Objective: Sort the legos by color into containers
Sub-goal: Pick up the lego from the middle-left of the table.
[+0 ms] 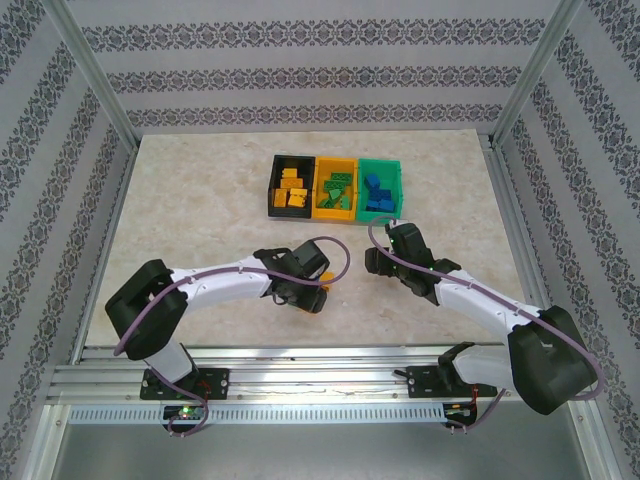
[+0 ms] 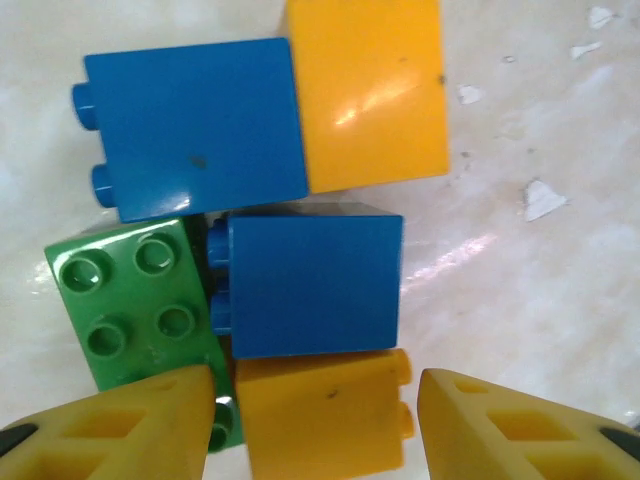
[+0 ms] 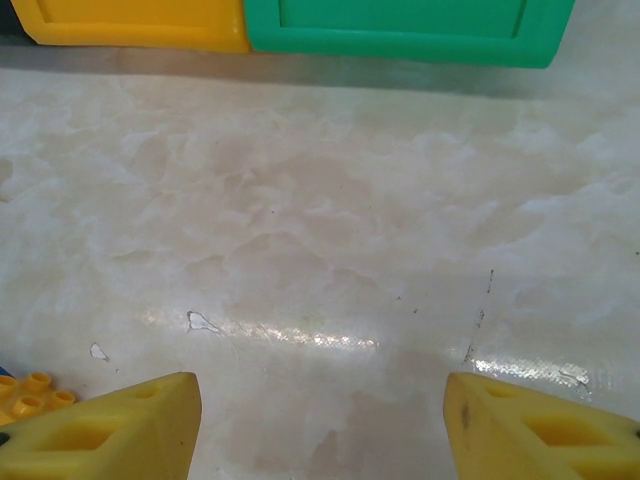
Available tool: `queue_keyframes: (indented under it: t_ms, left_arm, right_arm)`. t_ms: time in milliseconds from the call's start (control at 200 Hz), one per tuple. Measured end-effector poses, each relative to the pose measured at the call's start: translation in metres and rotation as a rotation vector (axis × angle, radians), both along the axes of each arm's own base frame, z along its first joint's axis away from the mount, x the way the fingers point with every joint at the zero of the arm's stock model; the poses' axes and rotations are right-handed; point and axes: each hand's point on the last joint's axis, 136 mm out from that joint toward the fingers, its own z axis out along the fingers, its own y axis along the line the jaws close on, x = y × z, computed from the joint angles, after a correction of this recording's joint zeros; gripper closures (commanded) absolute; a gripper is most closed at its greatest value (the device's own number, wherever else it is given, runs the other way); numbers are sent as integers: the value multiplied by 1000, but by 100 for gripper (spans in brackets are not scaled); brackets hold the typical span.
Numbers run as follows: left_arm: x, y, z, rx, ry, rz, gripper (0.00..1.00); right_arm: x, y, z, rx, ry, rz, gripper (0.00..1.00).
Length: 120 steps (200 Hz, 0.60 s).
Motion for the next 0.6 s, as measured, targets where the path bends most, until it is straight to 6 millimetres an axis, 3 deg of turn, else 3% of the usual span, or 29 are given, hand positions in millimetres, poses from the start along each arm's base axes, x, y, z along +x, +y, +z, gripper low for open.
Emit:
queue_keyframes:
  t_ms: [310,600]
  left_arm:
    - [-19,-14,-4,-3,24,-64,47]
    - [-24,-24,2,16,-11,-96,46]
  right_arm:
    - [1,0,1,2,-5,0,34]
    - [1,0,7,11,-22,0,34]
